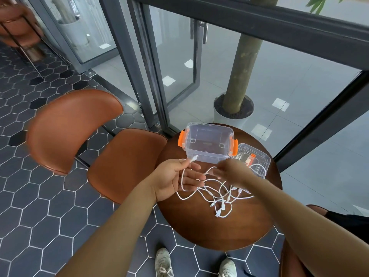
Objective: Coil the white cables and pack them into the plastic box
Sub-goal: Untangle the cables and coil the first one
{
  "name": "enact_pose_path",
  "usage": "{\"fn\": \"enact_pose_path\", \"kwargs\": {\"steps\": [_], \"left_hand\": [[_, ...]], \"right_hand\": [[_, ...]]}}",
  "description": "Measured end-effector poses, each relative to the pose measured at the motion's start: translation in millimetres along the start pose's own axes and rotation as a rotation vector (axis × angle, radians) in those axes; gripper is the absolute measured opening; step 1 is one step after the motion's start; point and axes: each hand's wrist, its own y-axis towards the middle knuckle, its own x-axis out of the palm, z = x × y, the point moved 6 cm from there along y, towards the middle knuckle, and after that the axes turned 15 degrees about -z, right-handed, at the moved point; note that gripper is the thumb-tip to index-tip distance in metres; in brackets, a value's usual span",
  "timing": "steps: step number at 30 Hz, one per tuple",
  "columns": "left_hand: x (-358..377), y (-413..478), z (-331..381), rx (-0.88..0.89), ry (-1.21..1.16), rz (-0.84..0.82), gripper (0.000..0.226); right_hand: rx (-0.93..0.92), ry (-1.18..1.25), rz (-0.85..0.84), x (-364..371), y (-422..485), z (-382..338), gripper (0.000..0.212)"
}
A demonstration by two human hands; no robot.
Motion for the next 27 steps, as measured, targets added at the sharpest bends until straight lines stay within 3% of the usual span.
{"fn": "enact_pose_path", "kwargs": {"steps": [5, 9, 14, 21, 27], "left_hand": [[8, 5, -9, -0.101, 0.160, 0.017, 0.041], [-1, 6, -12, -0.067, 0.198, 0.145, 0.039], [-7, 8, -19, 0.085, -0.124, 0.247, 0.036], [-2, 10, -17, 0.204, -0.426, 0.298, 0.032], [-4, 8, -7, 0.305, -0.458, 0.310, 0.028]], "right_hand": [[-0.106, 0.463, -0.010, -35, 1, -45, 0.036], [-0.176, 0.404, 0.103, -46, -9, -69, 0.026], [-0.161, 0.230, 0.317, -26, -20, -68, 0.015], [-0.273, 0.309, 0.336, 14, -24, -75, 0.008], [-0.357, 0.360, 0.336, 14, -25, -71, 0.009]]}}
